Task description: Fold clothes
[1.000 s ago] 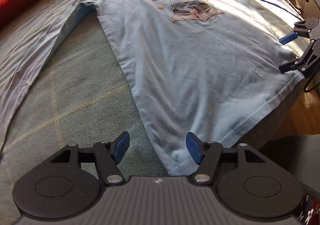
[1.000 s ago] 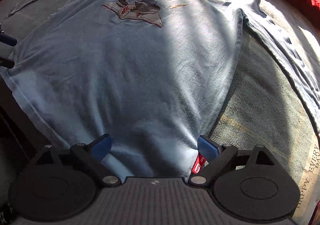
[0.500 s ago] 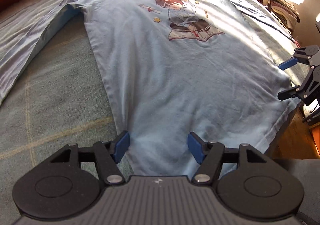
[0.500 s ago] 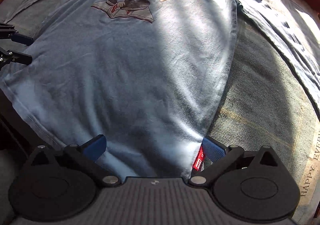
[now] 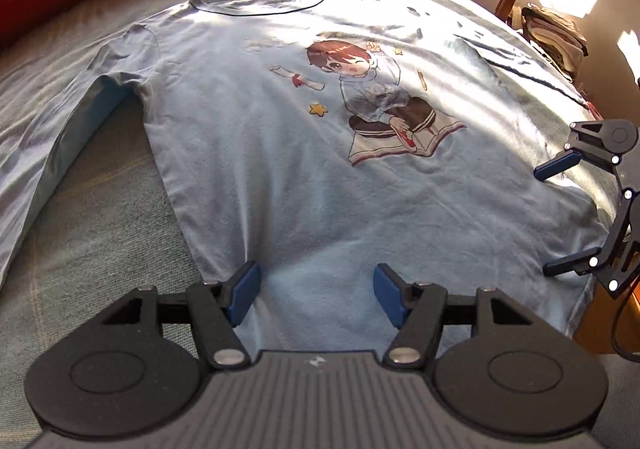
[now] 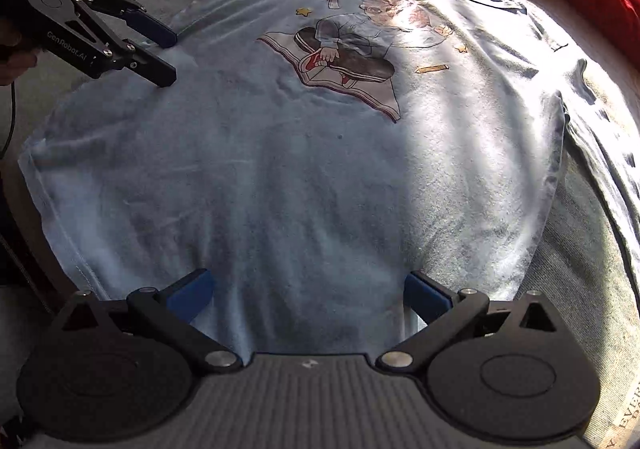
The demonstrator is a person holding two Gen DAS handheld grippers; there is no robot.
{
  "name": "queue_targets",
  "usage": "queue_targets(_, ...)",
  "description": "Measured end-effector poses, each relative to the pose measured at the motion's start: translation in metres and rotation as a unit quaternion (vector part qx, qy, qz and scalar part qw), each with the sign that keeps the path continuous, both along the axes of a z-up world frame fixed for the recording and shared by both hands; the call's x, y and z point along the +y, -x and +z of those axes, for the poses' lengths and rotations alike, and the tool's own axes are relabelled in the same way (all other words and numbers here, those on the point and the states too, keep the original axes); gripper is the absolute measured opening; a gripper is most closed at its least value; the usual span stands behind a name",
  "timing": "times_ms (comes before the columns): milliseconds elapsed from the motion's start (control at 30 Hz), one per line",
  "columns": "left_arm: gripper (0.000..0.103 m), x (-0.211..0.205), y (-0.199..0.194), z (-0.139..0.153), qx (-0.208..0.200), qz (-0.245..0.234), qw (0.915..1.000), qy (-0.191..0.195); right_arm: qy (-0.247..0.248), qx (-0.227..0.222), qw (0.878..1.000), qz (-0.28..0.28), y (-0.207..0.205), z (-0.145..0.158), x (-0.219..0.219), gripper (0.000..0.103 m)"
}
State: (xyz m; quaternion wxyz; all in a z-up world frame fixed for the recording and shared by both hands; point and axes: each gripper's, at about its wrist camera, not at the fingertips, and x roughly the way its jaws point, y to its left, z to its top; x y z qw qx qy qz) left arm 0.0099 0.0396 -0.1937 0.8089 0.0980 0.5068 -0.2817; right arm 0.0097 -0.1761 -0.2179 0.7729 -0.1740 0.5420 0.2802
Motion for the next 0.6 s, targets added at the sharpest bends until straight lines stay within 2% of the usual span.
queue_targets(167,0.060,0.006,0.037,0.018,-0.003,0.004,0.9994,-0.035,-0.012,-0.006,1.000,-0.003,0.003,-0.007,-0.007,0.103)
queue_targets(267,0.062,-0.017,0.066,0.027,-0.036,-0.062,0.9968,-0.037,-0.003,-0.013,1.000,-0.003,0.005,-0.008,-0.003,0.103)
queue_targets(333,0.064,-0.036,0.080,0.020,-0.032,-0.103,0.9935,-0.036,0.000,-0.014,1.000,-0.003,0.005,-0.008,-0.002,0.103)
queue_targets(400,0.064,-0.049,0.093,0.008,-0.024,-0.125,0.9905,-0.052,-0.002,-0.013,1.000,0.000,0.007,-0.007,-0.004,0.103)
queue_targets(467,0.065,-0.045,0.105,0.005,-0.033,-0.127,0.9892,-0.065,0.001,-0.009,1.000,0.006,0.009,-0.004,-0.005,0.103)
queue_targets(600,0.066,-0.021,0.123,0.011,0.005,-0.107,0.9899,-0.094,0.011,-0.010,0.999,0.035,0.018,0.004,-0.006,0.103)
